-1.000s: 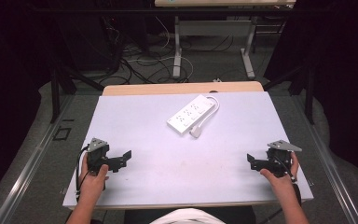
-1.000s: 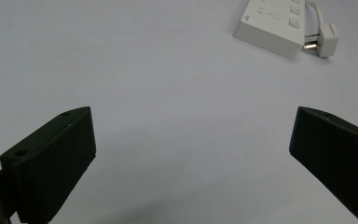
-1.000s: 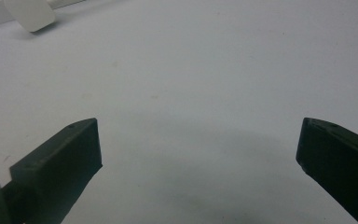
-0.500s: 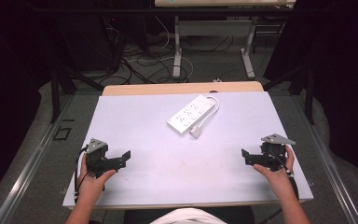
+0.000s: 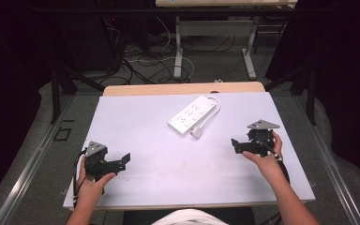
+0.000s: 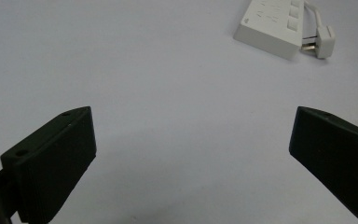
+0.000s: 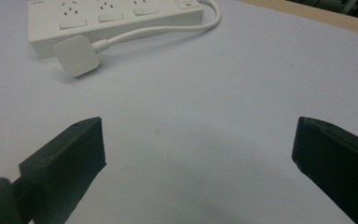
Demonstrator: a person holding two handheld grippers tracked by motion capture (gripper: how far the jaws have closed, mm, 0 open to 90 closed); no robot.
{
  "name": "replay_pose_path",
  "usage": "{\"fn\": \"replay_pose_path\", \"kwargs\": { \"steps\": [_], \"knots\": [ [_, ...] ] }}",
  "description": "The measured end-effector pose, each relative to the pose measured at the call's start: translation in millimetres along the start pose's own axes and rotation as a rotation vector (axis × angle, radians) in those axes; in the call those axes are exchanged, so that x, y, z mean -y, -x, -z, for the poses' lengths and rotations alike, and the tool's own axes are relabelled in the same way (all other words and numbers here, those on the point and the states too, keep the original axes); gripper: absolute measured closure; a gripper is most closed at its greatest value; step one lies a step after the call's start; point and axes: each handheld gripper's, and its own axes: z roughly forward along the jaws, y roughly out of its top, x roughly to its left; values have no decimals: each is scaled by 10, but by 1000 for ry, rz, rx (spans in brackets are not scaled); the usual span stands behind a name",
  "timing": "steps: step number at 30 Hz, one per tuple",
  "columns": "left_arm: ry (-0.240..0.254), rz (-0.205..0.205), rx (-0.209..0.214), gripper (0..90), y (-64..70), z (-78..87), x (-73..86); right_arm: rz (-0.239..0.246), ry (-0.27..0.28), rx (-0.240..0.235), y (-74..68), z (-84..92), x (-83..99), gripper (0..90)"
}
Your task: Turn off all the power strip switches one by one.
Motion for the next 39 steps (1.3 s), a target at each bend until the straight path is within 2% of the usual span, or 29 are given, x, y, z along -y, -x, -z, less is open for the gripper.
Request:
{"fn": "replay_pose_path", "kwargs": {
  "steps": [4,6,8,10,12,18,21,23,27,28,29,34,37,39],
  "knots": [
    [-10,14,1,6,-23,5,5,21,-9,-8,-15,-52,-94,84],
    [-11,23,4,6,-32,8,8,41,-10,-10,-16,-105,-170,153],
    [-8,32,5,7,-38,13,15,47,-10,-15,-17,-118,-193,154],
    [-4,46,5,7,-38,16,16,65,-13,-10,-36,-157,-266,211],
    [0,42,5,7,-36,19,15,82,-12,-12,-30,-190,-305,266],
    [1,40,12,7,-25,16,5,82,-45,-41,-14,-281,-416,357],
    [-4,37,16,7,-17,18,16,83,-53,-53,-7,-304,-465,362],
    [-2,32,18,7,-10,31,20,65,-64,-84,0,-351,-540,392],
    [13,39,16,7,-11,56,10,76,-83,-83,-2,-392,-615,405],
    [13,36,13,7,-12,56,9,77,-88,-79,-10,-403,-641,434],
    [7,34,11,8,-16,58,10,65,-90,-103,-7,-434,-697,501],
    [6,38,9,8,-17,50,19,54,-104,-128,-10,-520,-784,584],
    [4,38,13,8,-11,51,23,73,-111,-138,-32,-577,-839,620],
    [7,36,14,8,-11,52,22,109,-125,-136,-35,-647,-904,673]
  ]
}}
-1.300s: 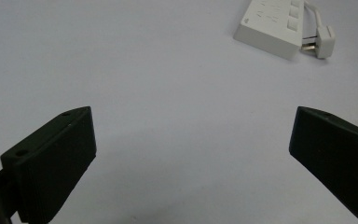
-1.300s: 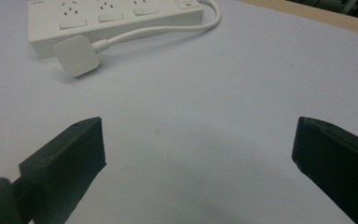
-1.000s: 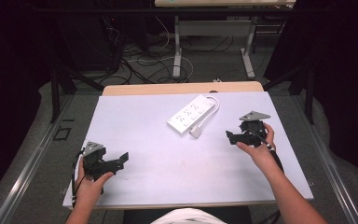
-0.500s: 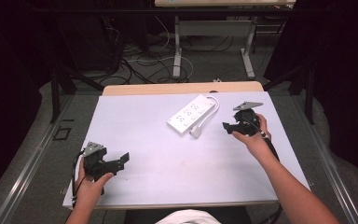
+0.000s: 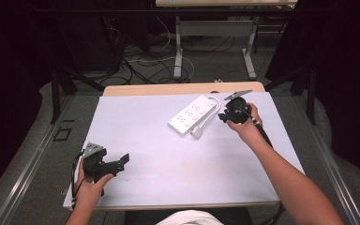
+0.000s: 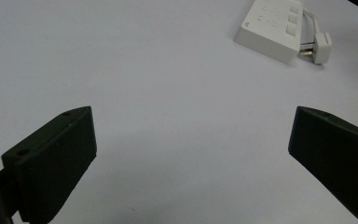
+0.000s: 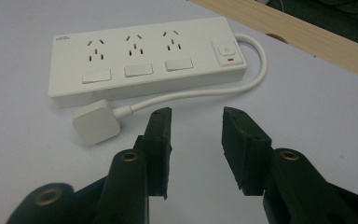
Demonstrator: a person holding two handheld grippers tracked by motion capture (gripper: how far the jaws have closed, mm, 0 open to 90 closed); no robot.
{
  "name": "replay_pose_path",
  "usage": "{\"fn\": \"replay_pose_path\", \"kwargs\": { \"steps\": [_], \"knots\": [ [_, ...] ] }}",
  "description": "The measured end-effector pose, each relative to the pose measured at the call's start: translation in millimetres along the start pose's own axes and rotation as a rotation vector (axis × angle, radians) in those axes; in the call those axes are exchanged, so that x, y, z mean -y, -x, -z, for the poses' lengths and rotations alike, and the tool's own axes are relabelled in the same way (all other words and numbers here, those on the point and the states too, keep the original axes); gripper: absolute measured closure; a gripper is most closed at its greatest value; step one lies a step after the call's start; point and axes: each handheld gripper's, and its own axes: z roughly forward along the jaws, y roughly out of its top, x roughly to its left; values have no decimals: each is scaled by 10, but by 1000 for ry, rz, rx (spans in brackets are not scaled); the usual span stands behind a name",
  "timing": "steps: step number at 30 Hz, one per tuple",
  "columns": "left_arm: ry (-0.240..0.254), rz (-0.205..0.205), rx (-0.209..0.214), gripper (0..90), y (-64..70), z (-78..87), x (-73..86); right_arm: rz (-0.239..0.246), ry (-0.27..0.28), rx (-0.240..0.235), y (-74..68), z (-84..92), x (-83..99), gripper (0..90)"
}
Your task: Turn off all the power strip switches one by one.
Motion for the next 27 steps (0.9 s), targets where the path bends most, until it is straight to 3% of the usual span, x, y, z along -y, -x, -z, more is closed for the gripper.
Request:
{"fn": "replay_pose_path", "kwargs": {
  "steps": [9,12,23,27],
  "knots": [
    [5,-7,-1,8,1,-4,1,6,-76,9,82,-215,-201,832],
    [0,-7,3,8,-3,3,-2,-15,-84,4,126,-283,-292,900],
    [7,-9,-4,8,-3,15,-9,-40,-83,13,236,-392,-475,900],
    [7,-9,-7,8,-3,14,-6,-51,-108,21,280,-494,-546,900]
  ]
}}
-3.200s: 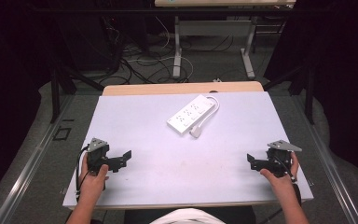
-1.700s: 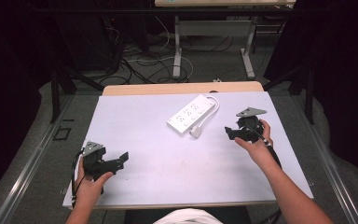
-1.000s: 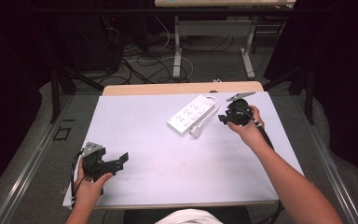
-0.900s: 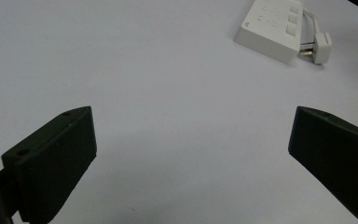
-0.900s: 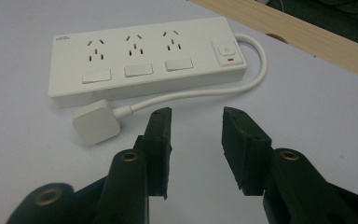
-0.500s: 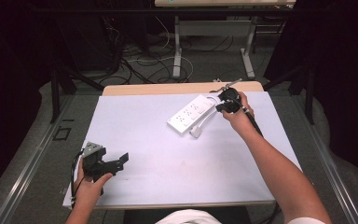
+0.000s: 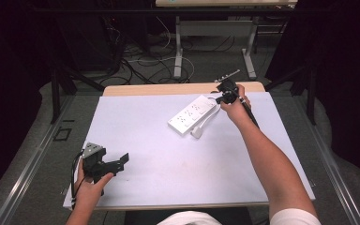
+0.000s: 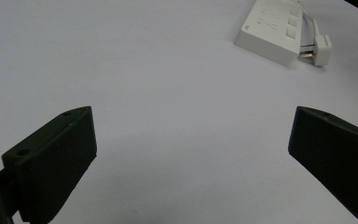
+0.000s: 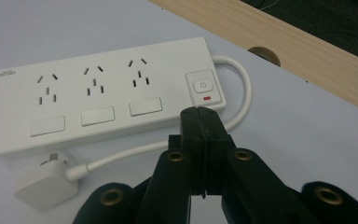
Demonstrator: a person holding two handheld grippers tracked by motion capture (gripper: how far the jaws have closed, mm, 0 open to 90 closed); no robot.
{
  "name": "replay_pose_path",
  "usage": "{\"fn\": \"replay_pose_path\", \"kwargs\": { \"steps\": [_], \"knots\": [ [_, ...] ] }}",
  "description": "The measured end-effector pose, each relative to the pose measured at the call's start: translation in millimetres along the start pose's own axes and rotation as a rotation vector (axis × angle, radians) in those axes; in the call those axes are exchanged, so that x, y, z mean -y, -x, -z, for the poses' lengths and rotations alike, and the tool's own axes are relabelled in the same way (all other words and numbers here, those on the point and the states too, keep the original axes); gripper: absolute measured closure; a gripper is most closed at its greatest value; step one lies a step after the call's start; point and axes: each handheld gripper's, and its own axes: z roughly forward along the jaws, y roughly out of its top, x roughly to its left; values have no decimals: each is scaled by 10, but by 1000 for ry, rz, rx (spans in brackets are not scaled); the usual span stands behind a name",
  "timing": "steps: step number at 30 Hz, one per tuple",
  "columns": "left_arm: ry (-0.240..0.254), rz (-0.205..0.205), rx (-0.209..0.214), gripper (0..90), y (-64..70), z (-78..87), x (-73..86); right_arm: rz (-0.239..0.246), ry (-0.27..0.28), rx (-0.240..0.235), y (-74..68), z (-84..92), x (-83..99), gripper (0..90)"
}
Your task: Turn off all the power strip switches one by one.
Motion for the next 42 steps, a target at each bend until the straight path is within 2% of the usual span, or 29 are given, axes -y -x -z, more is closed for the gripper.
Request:
{"fn": "replay_pose_path", "kwargs": {
  "steps": [5,10,16,17,20,21,24,29,37,39,42],
  "knots": [
    [-1,-9,-5,9,-3,-2,1,-27,18,-4,46,-115,-19,900],
    [3,-15,-3,9,-3,1,1,-57,-11,29,88,-291,2,900],
    [1,-22,-2,8,-6,2,2,-91,-3,19,80,-400,-25,900],
    [0,-22,-1,8,-5,2,2,-83,-23,21,79,-404,-46,900],
    [-4,-21,2,8,0,0,9,-76,-17,17,61,-427,-114,900],
    [-7,-22,1,8,-1,-1,10,-67,-41,22,56,-457,-156,900],
    [0,-15,-4,8,-2,4,14,-84,-36,15,68,-489,-207,900],
    [7,-18,-7,8,-15,22,11,-75,-46,16,58,-540,-276,900],
    [5,-5,1,7,-20,39,11,-85,-45,29,58,-630,-320,900],
    [3,-1,2,8,-21,37,12,-84,-73,33,50,-685,-320,900],
    [3,0,4,7,-21,37,11,-79,-63,33,45,-735,-312,900]
  ]
}}
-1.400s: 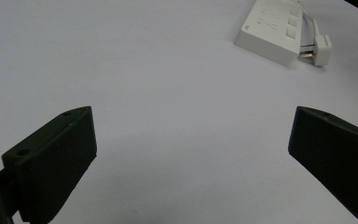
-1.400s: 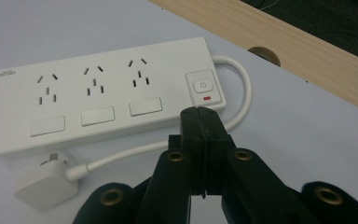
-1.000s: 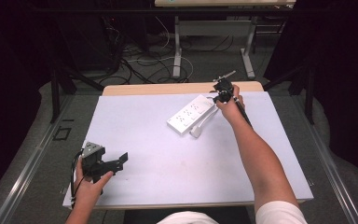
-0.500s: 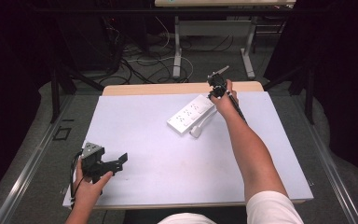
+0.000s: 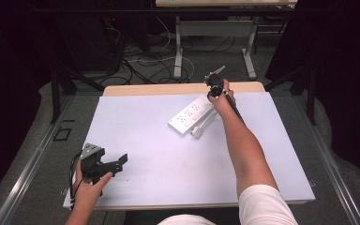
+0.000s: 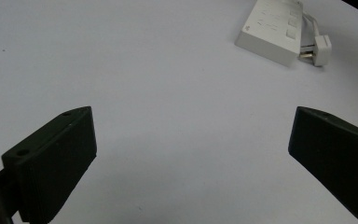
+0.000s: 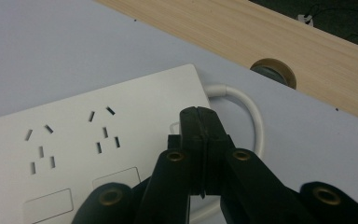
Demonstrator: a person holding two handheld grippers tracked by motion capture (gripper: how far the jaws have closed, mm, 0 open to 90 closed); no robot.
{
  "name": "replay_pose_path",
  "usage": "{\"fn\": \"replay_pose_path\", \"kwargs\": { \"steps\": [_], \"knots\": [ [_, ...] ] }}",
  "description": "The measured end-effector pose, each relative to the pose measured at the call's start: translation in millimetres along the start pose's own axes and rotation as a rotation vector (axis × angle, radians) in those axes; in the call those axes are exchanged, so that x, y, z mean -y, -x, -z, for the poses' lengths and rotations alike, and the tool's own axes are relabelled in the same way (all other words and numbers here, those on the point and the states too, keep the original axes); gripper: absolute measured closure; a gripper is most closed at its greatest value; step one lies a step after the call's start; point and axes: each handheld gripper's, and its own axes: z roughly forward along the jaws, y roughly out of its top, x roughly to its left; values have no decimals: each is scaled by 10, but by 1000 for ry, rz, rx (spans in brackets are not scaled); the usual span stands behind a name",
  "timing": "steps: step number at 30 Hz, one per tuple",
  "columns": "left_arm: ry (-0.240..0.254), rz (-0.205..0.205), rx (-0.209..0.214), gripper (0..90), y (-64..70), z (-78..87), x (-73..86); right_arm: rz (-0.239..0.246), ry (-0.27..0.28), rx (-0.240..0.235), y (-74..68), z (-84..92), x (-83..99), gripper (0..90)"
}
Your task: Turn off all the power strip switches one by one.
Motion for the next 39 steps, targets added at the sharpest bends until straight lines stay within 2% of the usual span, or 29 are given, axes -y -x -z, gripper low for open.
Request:
{"fn": "replay_pose_path", "kwargs": {
  "steps": [4,11,15,16,17,22,34,36,37,39],
  "knots": [
    [-1,3,3,8,-1,-3,3,12,-36,15,-4,-56,19,900],
    [0,2,6,8,5,-10,4,2,-36,16,-9,-114,48,900],
    [-1,-4,8,8,14,-22,3,-2,-59,24,-12,-126,61,900],
    [-1,-3,8,8,18,-20,5,-2,-45,23,-7,-140,72,900],
    [0,-3,8,8,19,-19,5,-2,-66,31,7,-158,92,900],
    [0,2,5,8,13,-18,11,-25,-54,25,51,-156,109,900],
    [-2,1,3,8,17,-17,10,-25,-11,9,25,-191,107,900],
    [-2,1,3,8,18,-15,12,-29,-27,19,13,-187,102,900],
    [-2,1,3,8,18,-16,14,-12,-36,16,19,-191,106,900],
    [1,5,3,8,24,-17,17,-30,-42,13,15,-189,106,900]
  ]
}}
